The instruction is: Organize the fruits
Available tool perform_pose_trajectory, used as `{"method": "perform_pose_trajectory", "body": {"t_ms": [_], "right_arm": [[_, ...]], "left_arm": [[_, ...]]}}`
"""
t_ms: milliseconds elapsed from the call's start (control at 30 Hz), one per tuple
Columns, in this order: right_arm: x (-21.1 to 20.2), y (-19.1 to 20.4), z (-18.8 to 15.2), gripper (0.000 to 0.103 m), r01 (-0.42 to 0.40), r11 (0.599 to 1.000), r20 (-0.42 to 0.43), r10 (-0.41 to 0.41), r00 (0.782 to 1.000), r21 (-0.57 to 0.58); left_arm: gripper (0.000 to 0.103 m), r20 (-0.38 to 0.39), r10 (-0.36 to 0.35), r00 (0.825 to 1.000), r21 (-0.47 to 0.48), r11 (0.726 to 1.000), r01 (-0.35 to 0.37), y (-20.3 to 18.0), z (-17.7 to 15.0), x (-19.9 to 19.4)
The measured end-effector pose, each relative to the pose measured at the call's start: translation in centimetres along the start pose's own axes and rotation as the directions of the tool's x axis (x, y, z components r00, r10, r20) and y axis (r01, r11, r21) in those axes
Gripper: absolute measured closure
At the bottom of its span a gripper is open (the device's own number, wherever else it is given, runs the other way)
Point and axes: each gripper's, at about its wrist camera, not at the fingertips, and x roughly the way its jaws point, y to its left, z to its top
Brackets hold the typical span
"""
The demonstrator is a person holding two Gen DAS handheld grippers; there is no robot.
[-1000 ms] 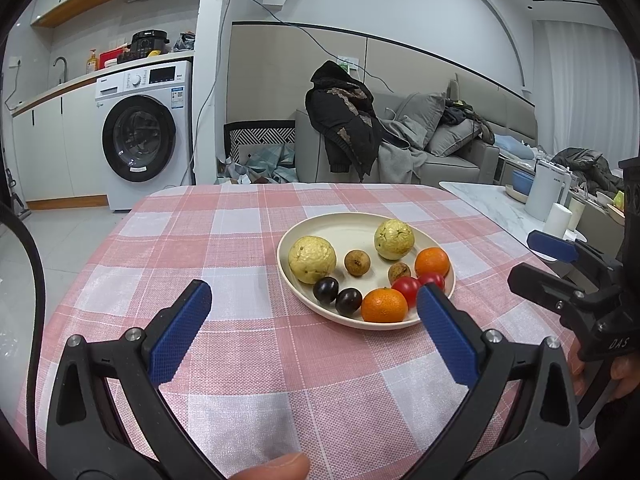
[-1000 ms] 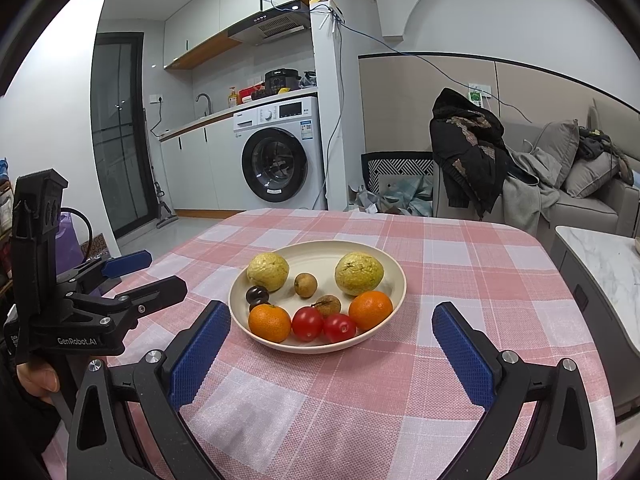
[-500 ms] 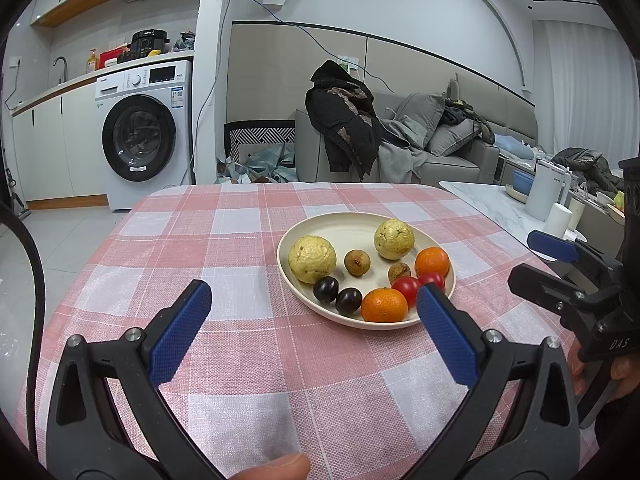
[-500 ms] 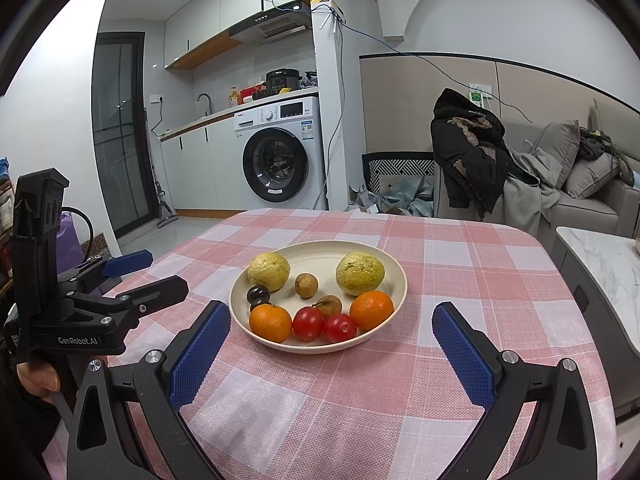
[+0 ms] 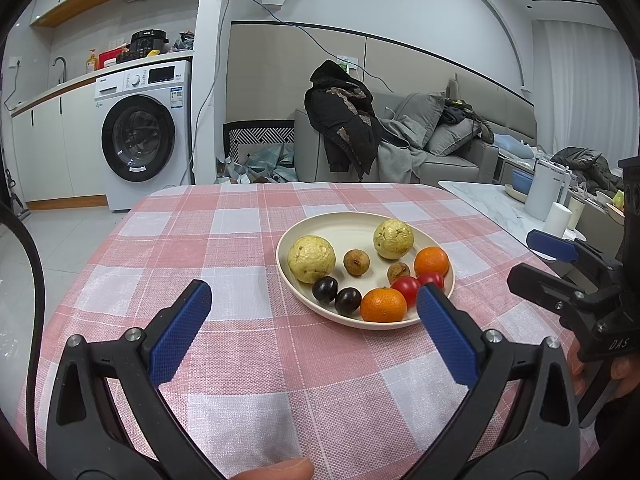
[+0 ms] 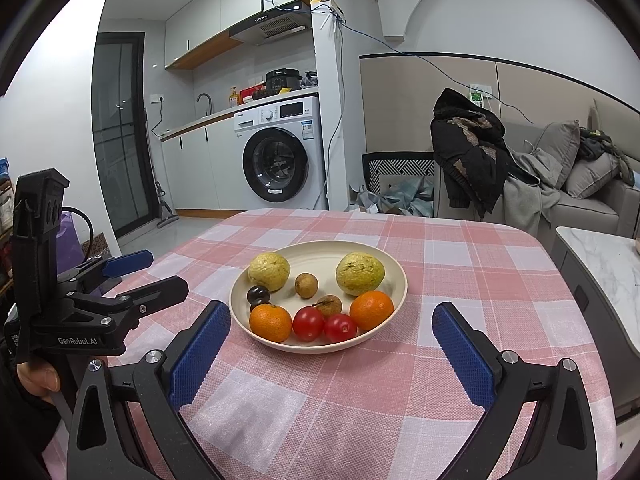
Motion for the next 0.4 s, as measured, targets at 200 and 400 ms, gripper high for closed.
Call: {"method": "perform_pose_trajectory", "body": {"t_ms": [200, 400], "right_arm": [[-0.01, 0.01, -0.01, 0.000, -0.001, 1.000, 0.000, 0.001, 1.000, 0.000], [0.03, 0.02, 0.03, 0.000, -0.002, 1.000, 0.000, 0.002, 1.000, -0.001]], "left_arm": [[0.001, 0.005, -0.001, 1.000, 0.001, 1.000, 0.001, 0.12, -0.03, -0.01], [0.001, 0.010, -0.001, 1.000, 0.003, 1.000, 0.001, 0.10, -0.01, -0.10]]}}
